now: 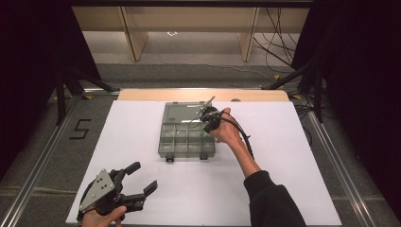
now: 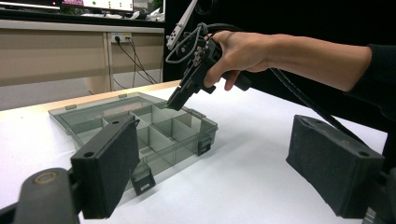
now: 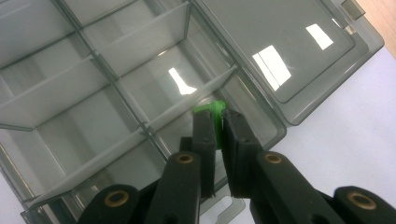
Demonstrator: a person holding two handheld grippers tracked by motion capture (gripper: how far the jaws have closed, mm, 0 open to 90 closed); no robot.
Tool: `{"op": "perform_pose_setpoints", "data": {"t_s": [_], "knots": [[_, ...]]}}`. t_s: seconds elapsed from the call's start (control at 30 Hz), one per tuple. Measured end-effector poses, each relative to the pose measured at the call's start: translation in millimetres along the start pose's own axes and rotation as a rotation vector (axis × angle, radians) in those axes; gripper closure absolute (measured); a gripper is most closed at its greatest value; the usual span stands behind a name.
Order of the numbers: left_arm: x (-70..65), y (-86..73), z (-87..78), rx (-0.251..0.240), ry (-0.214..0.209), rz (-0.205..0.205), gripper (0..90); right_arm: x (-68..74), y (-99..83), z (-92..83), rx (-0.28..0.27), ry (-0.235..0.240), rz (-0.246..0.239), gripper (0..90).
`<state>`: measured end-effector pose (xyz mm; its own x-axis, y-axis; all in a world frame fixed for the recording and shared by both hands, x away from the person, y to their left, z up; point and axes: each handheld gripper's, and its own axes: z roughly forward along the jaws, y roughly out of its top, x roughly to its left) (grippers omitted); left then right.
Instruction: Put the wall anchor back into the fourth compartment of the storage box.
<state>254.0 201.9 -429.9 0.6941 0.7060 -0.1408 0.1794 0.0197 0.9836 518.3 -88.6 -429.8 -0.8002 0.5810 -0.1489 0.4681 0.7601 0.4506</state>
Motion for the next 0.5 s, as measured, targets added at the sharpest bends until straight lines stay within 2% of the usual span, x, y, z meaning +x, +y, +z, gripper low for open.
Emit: {"op": "perform_pose_setpoints", "data": {"t_s": [0.27,0.5], "knots": [[0.8,0.0,0.4,-0.003,-0.006,0.009,15.8,-1.4,-0.3,3.8,0.005,0.005,0.004,83.8],[-0.3,-0.4,0.4,-0.002,0.001,-0.005,15.8,-1.1,-0.7,4.8,0.008,0.003,0.003,81.4]]}}
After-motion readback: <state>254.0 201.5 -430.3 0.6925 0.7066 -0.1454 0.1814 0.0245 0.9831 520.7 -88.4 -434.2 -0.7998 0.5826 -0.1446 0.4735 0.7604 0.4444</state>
